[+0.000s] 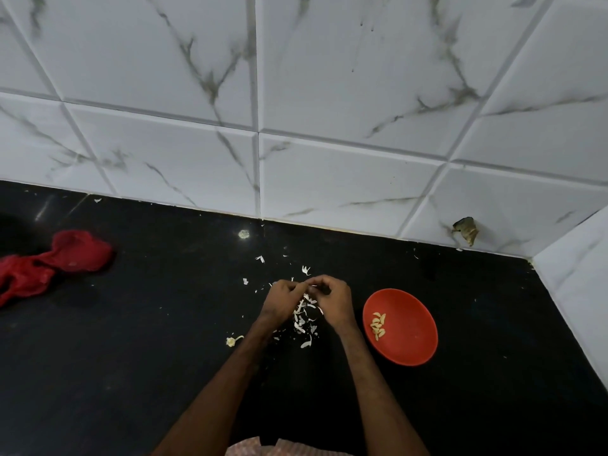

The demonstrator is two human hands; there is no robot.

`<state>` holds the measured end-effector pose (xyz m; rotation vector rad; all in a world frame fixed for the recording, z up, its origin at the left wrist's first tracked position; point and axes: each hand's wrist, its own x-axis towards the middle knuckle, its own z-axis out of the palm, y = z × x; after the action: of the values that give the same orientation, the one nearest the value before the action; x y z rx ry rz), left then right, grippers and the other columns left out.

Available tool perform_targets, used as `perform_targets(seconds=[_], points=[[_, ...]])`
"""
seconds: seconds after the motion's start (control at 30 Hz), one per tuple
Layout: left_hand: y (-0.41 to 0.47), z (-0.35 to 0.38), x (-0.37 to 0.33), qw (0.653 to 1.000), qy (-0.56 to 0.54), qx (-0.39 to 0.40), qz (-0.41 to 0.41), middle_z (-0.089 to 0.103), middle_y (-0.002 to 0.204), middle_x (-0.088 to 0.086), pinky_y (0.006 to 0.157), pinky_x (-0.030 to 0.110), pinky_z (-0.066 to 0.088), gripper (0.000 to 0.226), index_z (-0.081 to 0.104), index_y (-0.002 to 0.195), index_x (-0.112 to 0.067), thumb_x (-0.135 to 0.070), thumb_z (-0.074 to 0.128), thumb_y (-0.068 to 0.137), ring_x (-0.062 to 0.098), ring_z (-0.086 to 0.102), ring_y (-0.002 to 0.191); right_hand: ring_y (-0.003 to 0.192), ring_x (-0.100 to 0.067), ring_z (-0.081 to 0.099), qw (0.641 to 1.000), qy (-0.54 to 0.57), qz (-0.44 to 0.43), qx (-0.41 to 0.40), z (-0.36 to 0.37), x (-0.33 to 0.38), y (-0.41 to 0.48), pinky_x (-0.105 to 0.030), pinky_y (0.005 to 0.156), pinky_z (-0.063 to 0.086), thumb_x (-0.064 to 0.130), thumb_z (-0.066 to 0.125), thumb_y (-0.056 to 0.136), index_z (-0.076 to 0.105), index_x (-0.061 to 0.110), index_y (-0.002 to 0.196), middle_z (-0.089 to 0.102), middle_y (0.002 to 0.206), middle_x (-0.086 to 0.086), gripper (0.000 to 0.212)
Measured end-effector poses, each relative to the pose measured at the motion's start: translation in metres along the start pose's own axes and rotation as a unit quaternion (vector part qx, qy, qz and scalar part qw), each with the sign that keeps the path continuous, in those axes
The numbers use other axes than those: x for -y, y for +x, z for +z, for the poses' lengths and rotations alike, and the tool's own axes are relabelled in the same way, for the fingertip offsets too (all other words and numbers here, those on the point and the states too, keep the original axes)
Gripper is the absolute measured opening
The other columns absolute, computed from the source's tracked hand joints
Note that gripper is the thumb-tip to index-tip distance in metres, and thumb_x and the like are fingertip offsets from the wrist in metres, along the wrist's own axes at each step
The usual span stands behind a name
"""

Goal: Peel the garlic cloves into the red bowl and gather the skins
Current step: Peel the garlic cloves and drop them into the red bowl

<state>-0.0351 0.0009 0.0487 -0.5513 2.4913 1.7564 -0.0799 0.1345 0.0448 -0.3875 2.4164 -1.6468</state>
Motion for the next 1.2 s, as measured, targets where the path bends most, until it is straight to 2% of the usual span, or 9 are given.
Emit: perform_targets(seconds=[0.13, 0.2, 0.4, 0.53, 0.7, 0.77, 0.87, 1.07, 1.2], points=[[-0.004, -0.002, -0.009, 0.999, -0.04, -0.009, 0.012, 0.033, 0.054, -0.001, 0.05, 0.029, 0.022, 0.034, 0.039, 0.05, -0.022, -0.036, 0.052, 0.078, 0.01, 0.026, 0.051, 0.084, -0.01, 0.072, 0.999, 0.045, 0.026, -0.005, 0.0, 0.003, 0.0, -0.026, 0.079, 0.059, 0.002, 0.073, 0.086, 0.073, 0.016, 0.089, 0.075, 0.086, 0.0, 0.015], [-0.005, -0.003, -0.009, 0.998, -0.069, -0.003, 0.015, 0.032, 0.051, -0.006, 0.049, 0.025, 0.023, 0.042, 0.041, 0.045, -0.023, -0.029, 0.053, 0.085, 0.007, 0.026, 0.049, 0.084, -0.015, 0.072, 0.993, 0.106, 0.056, -0.002, 0.001, 0.005, -0.001, -0.026, 0.076, 0.059, 0.001, 0.072, 0.088, 0.074, 0.013, 0.089, 0.075, 0.088, -0.005, 0.012], [-0.005, -0.004, -0.014, 0.99, -0.137, 0.004, 0.022, 0.031, 0.05, -0.008, 0.047, 0.022, 0.023, 0.038, 0.039, 0.042, -0.026, -0.024, 0.049, 0.079, 0.005, 0.026, 0.049, 0.091, -0.016, 0.071, 0.944, 0.28, 0.174, 0.011, 0.004, 0.014, -0.003, -0.028, 0.077, 0.06, 0.0, 0.062, 0.094, 0.072, 0.006, 0.093, 0.075, 0.095, -0.007, 0.012], [-0.001, -0.003, -0.009, 0.984, -0.18, 0.002, 0.017, 0.031, 0.054, -0.005, 0.05, 0.022, 0.024, 0.042, 0.038, 0.051, -0.022, -0.014, 0.05, 0.091, 0.006, 0.026, 0.052, 0.091, -0.016, 0.071, 0.914, 0.343, 0.215, 0.011, 0.009, 0.02, -0.001, -0.034, 0.085, 0.059, 0.002, 0.063, 0.094, 0.072, 0.005, 0.094, 0.075, 0.093, -0.007, 0.01], [-0.003, -0.003, -0.013, 0.98, -0.197, 0.011, 0.013, 0.032, 0.048, -0.012, 0.046, 0.013, 0.029, 0.049, 0.041, 0.052, -0.014, 0.001, 0.044, 0.099, -0.001, 0.029, 0.045, 0.101, -0.021, 0.067, 0.885, 0.392, 0.249, 0.024, 0.015, 0.022, 0.004, -0.035, 0.089, 0.055, 0.005, 0.063, 0.094, 0.072, 0.004, 0.099, 0.073, 0.098, -0.009, 0.011], [-0.004, -0.004, -0.015, 0.979, -0.205, 0.008, 0.01, 0.033, 0.047, -0.013, 0.045, 0.012, 0.028, 0.056, 0.047, 0.048, -0.019, 0.0, 0.043, 0.1, -0.001, 0.03, 0.043, 0.096, -0.019, 0.067, 0.875, 0.397, 0.274, 0.031, 0.016, 0.023, 0.006, -0.033, 0.086, 0.052, 0.006, 0.063, 0.094, 0.072, 0.005, 0.101, 0.073, 0.096, -0.006, 0.011], [-0.002, -0.008, -0.013, 0.976, -0.216, -0.018, -0.007, 0.029, 0.048, -0.012, 0.043, 0.015, 0.022, 0.049, 0.039, 0.052, -0.019, -0.002, 0.043, 0.098, 0.0, 0.024, 0.042, 0.087, -0.015, 0.064, 0.863, 0.394, 0.313, 0.056, 0.016, 0.023, 0.006, -0.028, 0.076, 0.049, 0.011, 0.062, 0.095, 0.069, 0.007, 0.107, 0.07, 0.094, -0.004, 0.014], [0.002, -0.009, -0.001, 0.973, -0.23, -0.022, -0.008, 0.03, 0.047, -0.011, 0.045, 0.018, 0.025, 0.051, 0.033, 0.052, -0.018, -0.003, 0.038, 0.101, 0.001, 0.026, 0.043, 0.078, -0.009, 0.061, 0.854, 0.412, 0.314, 0.056, 0.011, 0.026, 0.005, -0.029, 0.075, 0.047, 0.013, 0.059, 0.097, 0.074, 0.013, 0.095, 0.071, 0.083, 0.003, 0.014], [0.004, -0.011, 0.017, 0.991, -0.128, -0.037, -0.028, 0.036, 0.047, -0.005, 0.051, 0.027, 0.025, 0.05, 0.042, 0.052, -0.016, -0.023, 0.045, 0.102, 0.01, 0.029, 0.045, 0.077, -0.007, 0.059, 0.869, 0.39, 0.301, 0.038, 0.013, 0.022, 0.006, -0.026, 0.072, 0.048, 0.016, 0.064, 0.094, 0.076, 0.017, 0.096, 0.071, 0.083, 0.007, 0.012]])
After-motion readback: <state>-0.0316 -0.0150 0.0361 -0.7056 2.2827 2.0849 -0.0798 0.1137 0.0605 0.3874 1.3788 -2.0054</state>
